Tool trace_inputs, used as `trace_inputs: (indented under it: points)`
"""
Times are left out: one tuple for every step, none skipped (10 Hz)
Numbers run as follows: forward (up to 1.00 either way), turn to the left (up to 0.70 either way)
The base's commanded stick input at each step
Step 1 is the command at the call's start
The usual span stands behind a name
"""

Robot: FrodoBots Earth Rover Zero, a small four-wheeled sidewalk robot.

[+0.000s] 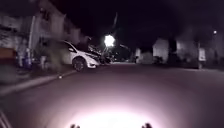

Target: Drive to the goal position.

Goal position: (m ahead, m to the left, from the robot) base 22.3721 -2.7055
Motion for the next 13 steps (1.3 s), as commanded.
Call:
trace_inputs:
  points:
    - [0.85, 0.00]
    - [0.85, 0.00]
    - [0.85, 0.00]
    - [0.85, 0.00]
    - [0.85, 0.00]
    - [0.85, 0.00]
    - [0.85, 0.00]
    - [0.85, -0.23]
    - [0.85, -0.34]
    - [0.85, -0.34]
    - [0.85, -0.34]
    - [0.85, -0.08]
    - [0.85, 0.00]
